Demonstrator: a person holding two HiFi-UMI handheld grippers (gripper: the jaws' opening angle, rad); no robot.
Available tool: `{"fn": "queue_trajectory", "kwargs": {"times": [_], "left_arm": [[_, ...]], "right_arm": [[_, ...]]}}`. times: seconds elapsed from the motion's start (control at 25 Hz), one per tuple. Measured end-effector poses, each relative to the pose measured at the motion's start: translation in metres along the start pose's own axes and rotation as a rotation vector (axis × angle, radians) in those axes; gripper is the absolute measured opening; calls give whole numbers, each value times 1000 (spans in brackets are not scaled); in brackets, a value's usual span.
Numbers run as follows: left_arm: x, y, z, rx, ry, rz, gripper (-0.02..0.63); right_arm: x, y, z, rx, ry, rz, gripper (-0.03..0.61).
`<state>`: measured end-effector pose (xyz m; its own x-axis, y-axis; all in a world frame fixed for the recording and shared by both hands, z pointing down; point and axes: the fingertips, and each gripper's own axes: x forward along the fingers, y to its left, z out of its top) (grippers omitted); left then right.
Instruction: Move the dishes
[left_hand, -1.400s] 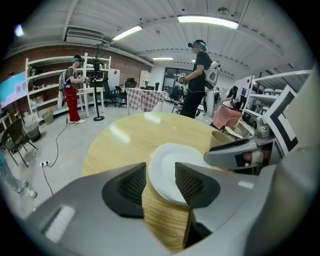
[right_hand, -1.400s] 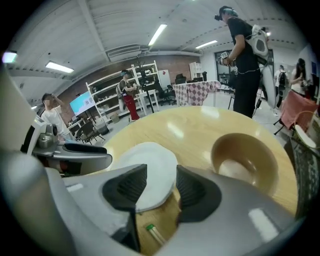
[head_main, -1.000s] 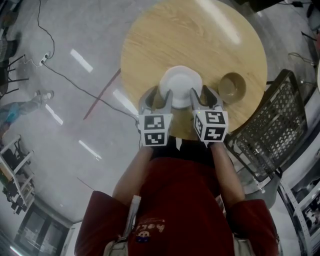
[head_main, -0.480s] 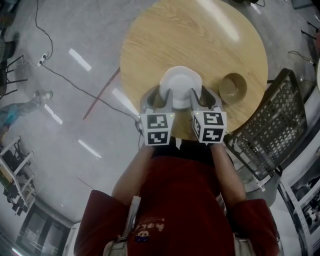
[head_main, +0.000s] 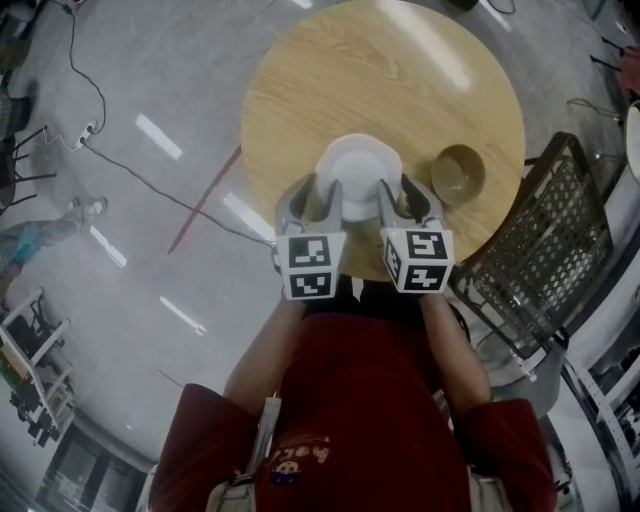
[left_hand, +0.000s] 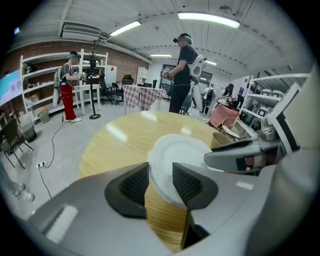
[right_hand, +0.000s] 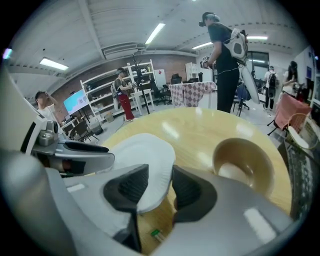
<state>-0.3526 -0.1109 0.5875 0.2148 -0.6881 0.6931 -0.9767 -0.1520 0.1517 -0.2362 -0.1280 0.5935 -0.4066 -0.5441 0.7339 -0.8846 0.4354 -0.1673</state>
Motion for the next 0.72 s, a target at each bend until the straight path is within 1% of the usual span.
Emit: {"fn": "queue_trajectory", "kwargs": {"times": [0.24, 0.36, 0.6, 0.72], "left_arm": [[-15, -11, 21, 26, -53, -27, 160], [-23, -23, 32, 35, -83, -40, 160], [-38, -33, 70, 88, -159, -90, 160], [-44, -46, 82, 116, -182, -112, 160]], "right_arm": [[-25, -2, 17, 0, -70, -36, 152], [-39, -9, 24, 9, -106, -57, 152], [-68, -12, 52, 27, -211, -124, 152], [-87, -18, 58, 50, -259, -156, 152]]}}
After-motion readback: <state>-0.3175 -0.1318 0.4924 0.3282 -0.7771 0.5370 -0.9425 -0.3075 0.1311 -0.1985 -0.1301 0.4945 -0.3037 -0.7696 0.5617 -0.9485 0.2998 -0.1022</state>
